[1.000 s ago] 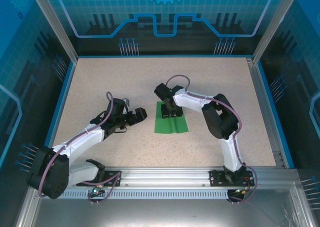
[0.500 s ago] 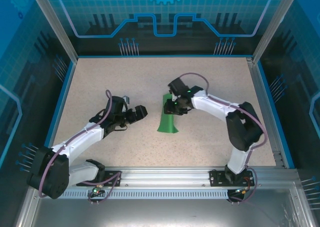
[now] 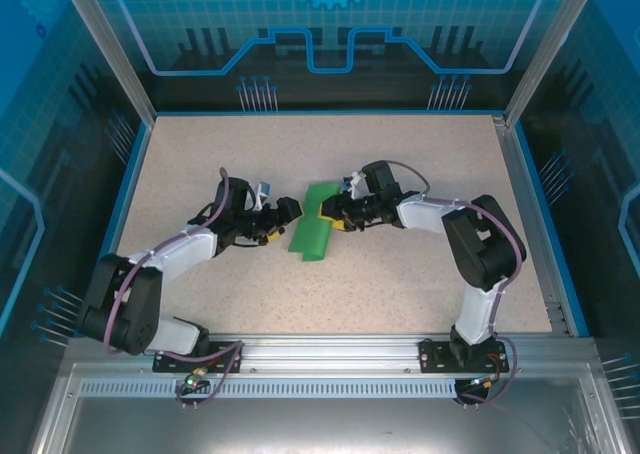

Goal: Fold a paper plane with a square sheet of paper (pick it up from the middle)
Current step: First fold in half a square sheet of paper at the center of the table.

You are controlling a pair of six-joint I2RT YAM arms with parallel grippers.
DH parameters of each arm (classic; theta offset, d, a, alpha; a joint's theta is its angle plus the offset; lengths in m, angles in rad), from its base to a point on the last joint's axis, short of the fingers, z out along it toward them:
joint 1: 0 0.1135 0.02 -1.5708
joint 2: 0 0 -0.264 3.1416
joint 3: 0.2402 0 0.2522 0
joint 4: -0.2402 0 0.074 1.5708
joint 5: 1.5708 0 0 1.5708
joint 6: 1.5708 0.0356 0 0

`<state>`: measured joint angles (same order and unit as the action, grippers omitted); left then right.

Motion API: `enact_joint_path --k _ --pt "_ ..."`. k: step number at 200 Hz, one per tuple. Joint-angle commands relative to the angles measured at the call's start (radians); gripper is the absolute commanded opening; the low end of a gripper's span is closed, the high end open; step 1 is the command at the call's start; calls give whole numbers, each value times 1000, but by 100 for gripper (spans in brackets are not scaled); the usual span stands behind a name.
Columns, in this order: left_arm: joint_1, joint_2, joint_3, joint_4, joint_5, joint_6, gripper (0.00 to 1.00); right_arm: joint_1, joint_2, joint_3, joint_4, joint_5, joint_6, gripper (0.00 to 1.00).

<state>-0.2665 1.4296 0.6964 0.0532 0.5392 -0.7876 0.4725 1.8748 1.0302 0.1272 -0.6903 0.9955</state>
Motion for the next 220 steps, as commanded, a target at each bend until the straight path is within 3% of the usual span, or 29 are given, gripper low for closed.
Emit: enact_joint_path --k 1,39,52,70,84,109,172,220 --pt "-4 71 31 18 82 -16 92 -20 31 -5 -29 -20 -27 41" --pt "-35 151 50 2 68 -9 89 -18 34 27 -192 50 -122 47" --pt "-45 163 55 1 62 -11 89 -19 20 41 -249 80 -147 55" --pt "-58 176 66 -9 61 -3 87 -18 -2 64 -334 130 -190 57" --pt "-65 181 81 -32 50 9 86 -14 -18 82 -406 178 -222 66" --pt "-75 184 87 -30 52 11 85 -8 -60 78 -479 276 -237 68" --pt "-95 216 115 -47 78 37 83 -9 -108 30 -499 326 -239 69" --pt "-110 242 146 -30 117 45 64 -11 -124 8 -494 325 -239 69"
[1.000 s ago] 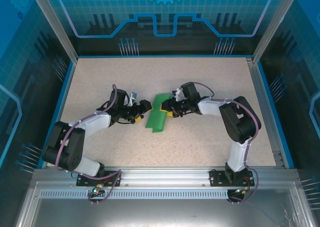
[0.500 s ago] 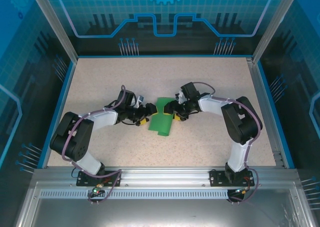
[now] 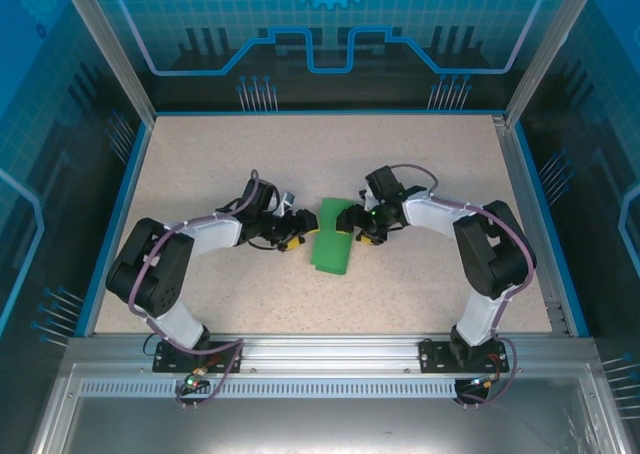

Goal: Fold a paper plane with a square sheet of paper (pick it up from the middle)
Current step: First fold in half a square sheet of paper at the center of the table.

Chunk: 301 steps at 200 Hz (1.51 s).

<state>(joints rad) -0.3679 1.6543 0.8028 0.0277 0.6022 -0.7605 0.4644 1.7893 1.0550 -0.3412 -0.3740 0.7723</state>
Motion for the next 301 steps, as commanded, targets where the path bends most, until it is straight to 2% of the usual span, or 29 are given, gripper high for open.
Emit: enact_joint_path --k 1,18,64,136,194,251,276,301 --pt "-9 17 40 -4 55 18 64 -3 -40 -17 -25 9 -15 69" --pt "-14 35 54 1 72 25 58 -4 -47 -25 -18 5 -12 69" --pt "-35 101 87 37 130 21 54 -14 -65 -56 16 -11 4 69" --pt "-54 153 135 46 164 34 19 -42 -80 -118 91 -42 53 70" --pt "-54 209 223 -26 168 94 6 -56 -100 -156 141 -72 68 70" --pt "-53 263 286 -70 162 105 4 -87 -143 -170 120 -49 22 69" --pt "-54 269 283 -69 160 99 4 -94 -118 -157 129 -96 -14 67" --pt "-52 272 277 -63 157 91 5 -94 -97 -144 120 -82 -19 64"
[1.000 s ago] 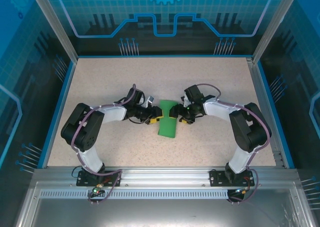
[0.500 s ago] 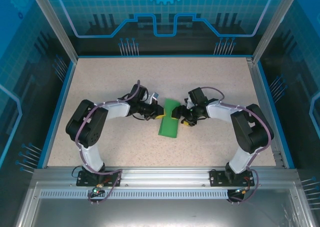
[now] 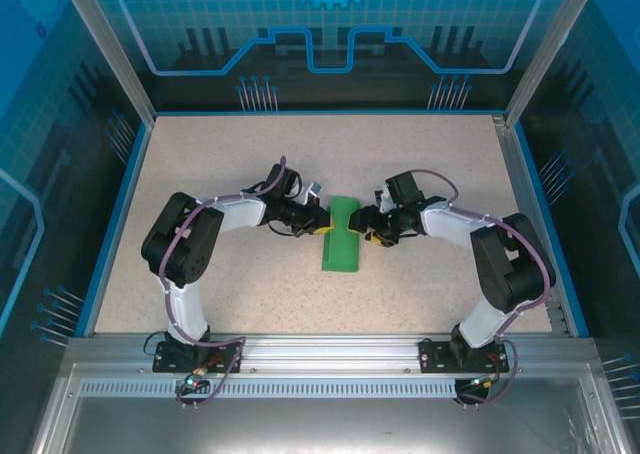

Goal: Fold a paper plane with a square sheet of paper (pick it up from the middle)
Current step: First fold in half a square sheet of paper at the center of the table.

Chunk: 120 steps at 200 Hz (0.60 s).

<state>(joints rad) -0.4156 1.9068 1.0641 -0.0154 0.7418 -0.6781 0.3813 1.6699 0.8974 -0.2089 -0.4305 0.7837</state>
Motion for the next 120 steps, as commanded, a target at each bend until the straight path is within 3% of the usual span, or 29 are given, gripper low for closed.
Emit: enact_joint_path --k 1,48,120 --pt "-5 20 16 -20 17 8 5 -10 25 14 -11 -27 -31 64" --pt "-5 28 33 -34 17 18 5 6 82 30 24 -83 -37 59" --pt "-6 38 51 -45 13 21 7 33 86 60 -29 -3 -40 59"
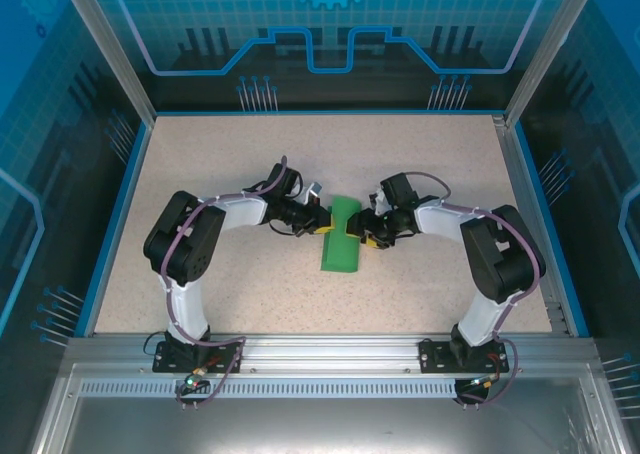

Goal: Fold a paper plane with a square sheet of paper (pick it up from the middle)
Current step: First fold in half a square sheet of paper at the center of the table.

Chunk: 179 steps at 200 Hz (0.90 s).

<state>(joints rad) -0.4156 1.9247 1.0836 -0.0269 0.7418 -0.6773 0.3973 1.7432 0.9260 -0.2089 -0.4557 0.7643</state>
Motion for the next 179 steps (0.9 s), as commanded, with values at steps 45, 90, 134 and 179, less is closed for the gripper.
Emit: enact_joint_path --k 45,90,134,179 --pt "-6 -6 24 -60 -31 22 31 18 41 36 -45 66 9 53" --pt "-4 -166 -56 -125 -251 7 45 33 49 78 -119 124 -14 57" --pt "-5 -291 -119 -164 -386 -13 46 68 95 148 -200 163 -33 61" --pt "-2 -332 -128 -185 -407 -7 46 102 138 217 -296 225 -55 62"
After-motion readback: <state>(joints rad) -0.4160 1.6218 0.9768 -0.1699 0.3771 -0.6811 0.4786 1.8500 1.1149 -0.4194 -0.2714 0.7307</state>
